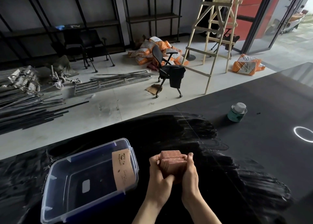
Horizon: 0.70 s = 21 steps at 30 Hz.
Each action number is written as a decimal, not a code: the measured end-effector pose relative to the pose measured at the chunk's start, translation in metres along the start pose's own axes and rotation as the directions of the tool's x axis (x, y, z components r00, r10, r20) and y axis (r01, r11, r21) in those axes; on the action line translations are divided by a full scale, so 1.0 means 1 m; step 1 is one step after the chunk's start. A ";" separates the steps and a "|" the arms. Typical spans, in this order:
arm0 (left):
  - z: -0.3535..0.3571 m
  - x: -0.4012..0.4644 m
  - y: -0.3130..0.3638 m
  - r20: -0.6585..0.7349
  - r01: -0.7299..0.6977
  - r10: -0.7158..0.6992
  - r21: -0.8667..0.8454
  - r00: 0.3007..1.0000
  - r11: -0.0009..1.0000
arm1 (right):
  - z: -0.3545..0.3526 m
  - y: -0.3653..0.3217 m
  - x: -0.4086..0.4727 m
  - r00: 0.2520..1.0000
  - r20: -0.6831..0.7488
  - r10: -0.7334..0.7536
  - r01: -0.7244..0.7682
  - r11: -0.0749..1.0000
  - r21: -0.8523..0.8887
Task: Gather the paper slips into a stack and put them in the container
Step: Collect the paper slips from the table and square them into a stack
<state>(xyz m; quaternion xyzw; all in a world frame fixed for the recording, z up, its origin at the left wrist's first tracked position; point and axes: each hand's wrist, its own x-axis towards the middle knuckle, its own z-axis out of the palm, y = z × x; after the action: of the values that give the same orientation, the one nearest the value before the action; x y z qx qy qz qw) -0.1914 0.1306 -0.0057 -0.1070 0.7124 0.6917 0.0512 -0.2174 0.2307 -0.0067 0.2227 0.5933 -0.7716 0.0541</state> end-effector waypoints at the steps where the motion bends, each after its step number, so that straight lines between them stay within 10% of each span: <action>1: 0.002 -0.002 0.001 0.026 -0.008 0.010 -0.070 1.000 0.998 | 0.000 0.000 0.000 1.000 0.005 -0.010 0.010 1.000 0.011; 12: 0.019 0.005 0.002 -0.207 0.176 -0.303 -0.473 0.930 0.863 | 0.005 0.011 0.003 0.996 0.040 0.082 -0.085 0.995 0.060; 21: 0.018 0.015 -0.006 -0.223 0.079 -0.193 -0.437 0.956 0.896 | 0.004 0.011 -0.003 0.988 0.141 0.061 -0.070 0.996 0.056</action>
<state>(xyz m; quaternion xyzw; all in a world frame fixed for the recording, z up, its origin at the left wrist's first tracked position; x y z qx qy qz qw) -0.2058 0.1475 -0.0153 -0.2553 0.5363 0.8043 -0.0187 -0.2121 0.2230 -0.0141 0.1893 0.5568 -0.8007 0.1141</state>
